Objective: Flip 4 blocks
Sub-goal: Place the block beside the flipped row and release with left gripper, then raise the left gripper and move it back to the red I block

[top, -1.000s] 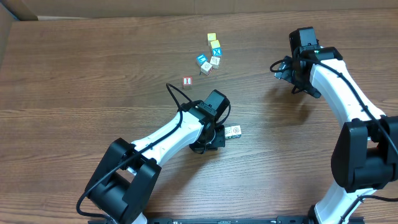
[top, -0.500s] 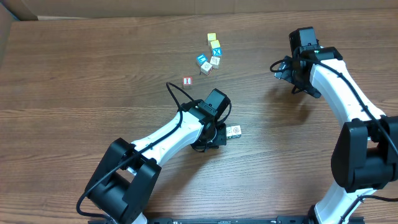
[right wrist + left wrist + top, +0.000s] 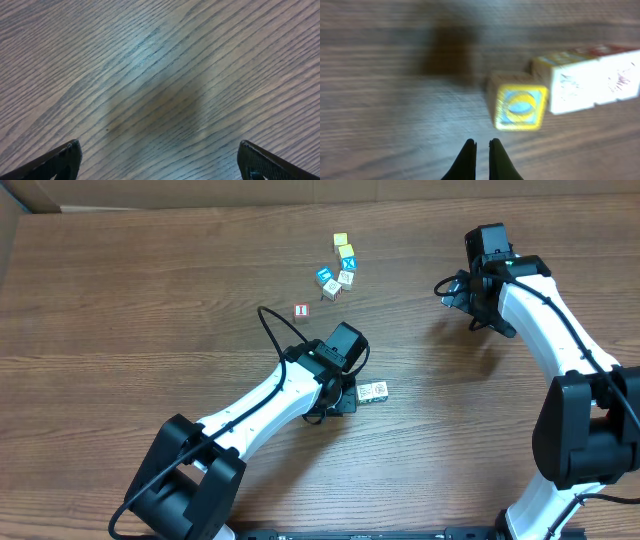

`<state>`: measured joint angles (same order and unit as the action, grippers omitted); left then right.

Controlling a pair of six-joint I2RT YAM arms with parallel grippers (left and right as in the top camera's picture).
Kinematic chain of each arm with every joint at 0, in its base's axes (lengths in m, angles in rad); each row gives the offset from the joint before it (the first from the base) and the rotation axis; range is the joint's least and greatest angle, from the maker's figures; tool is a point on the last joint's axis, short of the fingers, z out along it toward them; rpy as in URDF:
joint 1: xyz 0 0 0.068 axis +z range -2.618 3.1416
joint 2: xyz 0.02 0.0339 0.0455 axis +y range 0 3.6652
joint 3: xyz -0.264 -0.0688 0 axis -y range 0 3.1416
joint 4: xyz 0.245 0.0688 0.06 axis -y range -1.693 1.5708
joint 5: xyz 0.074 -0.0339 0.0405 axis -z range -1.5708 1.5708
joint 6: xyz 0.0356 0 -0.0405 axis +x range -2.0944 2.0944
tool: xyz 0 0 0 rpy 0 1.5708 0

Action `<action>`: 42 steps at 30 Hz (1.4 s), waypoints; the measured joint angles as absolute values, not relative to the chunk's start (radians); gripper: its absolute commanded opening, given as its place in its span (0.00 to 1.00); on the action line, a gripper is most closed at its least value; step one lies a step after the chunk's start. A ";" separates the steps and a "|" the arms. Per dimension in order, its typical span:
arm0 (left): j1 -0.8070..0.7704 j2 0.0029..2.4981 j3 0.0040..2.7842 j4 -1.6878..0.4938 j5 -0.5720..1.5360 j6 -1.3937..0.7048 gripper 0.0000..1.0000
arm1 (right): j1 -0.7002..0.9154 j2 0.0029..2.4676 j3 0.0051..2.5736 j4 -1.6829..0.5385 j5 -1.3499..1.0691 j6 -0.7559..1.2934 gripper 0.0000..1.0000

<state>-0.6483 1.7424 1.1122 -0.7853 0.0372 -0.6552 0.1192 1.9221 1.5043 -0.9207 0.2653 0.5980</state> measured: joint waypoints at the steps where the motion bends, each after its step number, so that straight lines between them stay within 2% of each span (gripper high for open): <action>1: -0.648 1.744 1.112 -0.778 0.018 -0.655 0.04 | 0.119 1.922 1.504 -0.920 0.265 0.598 1.00; 21: -0.648 1.802 1.112 -0.747 0.086 -0.655 0.04 | 0.119 1.922 1.504 -0.921 0.266 0.598 1.00; 42: -0.648 1.801 1.113 -0.728 0.053 -0.654 0.04 | 0.120 1.922 1.504 -0.920 0.265 0.599 1.00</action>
<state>-0.6479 1.8011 1.1126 -0.7280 0.0528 -0.6544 0.1196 1.9221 1.5043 -0.9203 0.2653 0.5987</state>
